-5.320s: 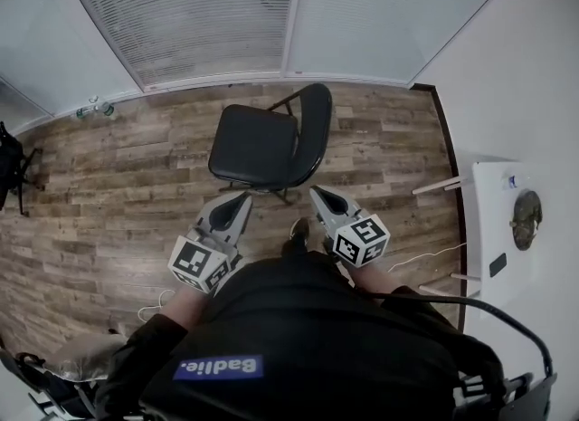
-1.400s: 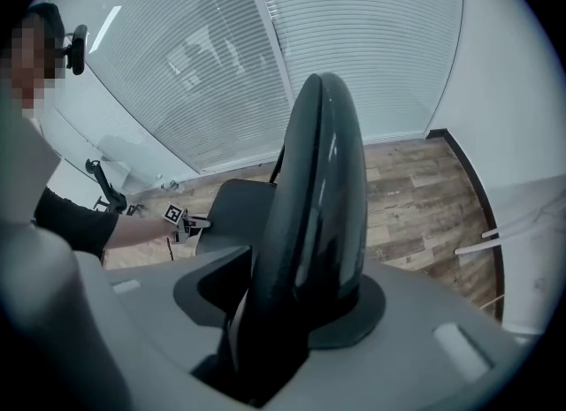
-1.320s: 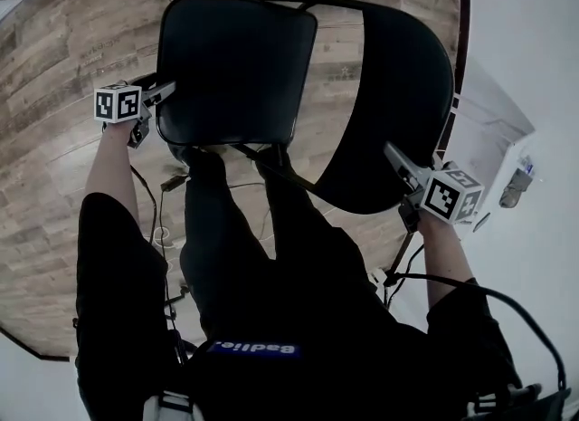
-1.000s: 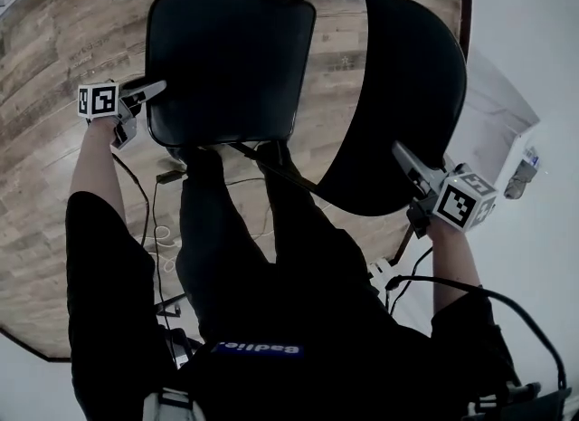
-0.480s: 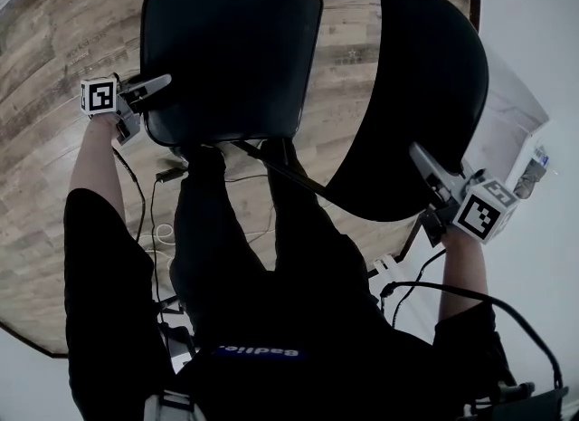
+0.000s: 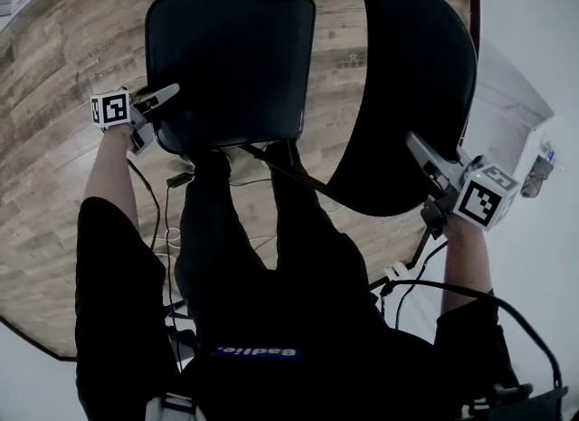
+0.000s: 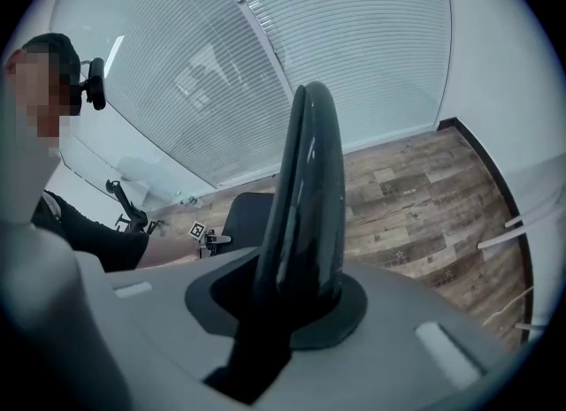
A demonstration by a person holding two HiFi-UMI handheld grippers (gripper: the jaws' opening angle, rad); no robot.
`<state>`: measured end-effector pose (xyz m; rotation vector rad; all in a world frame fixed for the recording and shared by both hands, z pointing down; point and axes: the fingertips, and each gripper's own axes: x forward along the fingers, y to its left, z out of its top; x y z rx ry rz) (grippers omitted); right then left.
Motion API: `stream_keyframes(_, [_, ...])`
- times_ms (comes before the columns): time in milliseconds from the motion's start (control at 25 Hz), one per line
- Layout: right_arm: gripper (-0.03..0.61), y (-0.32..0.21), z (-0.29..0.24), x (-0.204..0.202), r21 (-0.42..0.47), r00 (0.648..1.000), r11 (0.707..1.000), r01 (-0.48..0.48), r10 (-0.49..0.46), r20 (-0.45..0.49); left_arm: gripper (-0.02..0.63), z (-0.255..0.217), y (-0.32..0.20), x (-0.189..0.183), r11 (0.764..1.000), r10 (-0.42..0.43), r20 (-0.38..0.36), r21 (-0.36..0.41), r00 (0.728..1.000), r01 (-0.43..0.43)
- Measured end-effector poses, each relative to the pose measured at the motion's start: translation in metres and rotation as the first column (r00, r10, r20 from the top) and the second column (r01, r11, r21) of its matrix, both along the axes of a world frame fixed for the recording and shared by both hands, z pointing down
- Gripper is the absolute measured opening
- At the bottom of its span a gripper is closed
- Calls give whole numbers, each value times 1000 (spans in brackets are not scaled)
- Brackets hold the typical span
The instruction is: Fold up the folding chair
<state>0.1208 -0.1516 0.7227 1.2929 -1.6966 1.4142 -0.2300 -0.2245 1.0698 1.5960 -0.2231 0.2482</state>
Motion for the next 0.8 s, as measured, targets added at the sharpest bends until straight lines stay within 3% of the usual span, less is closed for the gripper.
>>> stream_keyframes(400, [67, 2, -41, 8, -7, 997, 998, 68, -68, -22, 281, -62, 28, 19, 998, -66, 108, 30, 992, 63])
stream_keyframes(800, [64, 22, -75, 33, 1, 998, 998, 57, -57, -25, 279, -124, 51, 65, 995, -81, 223, 74, 971, 66])
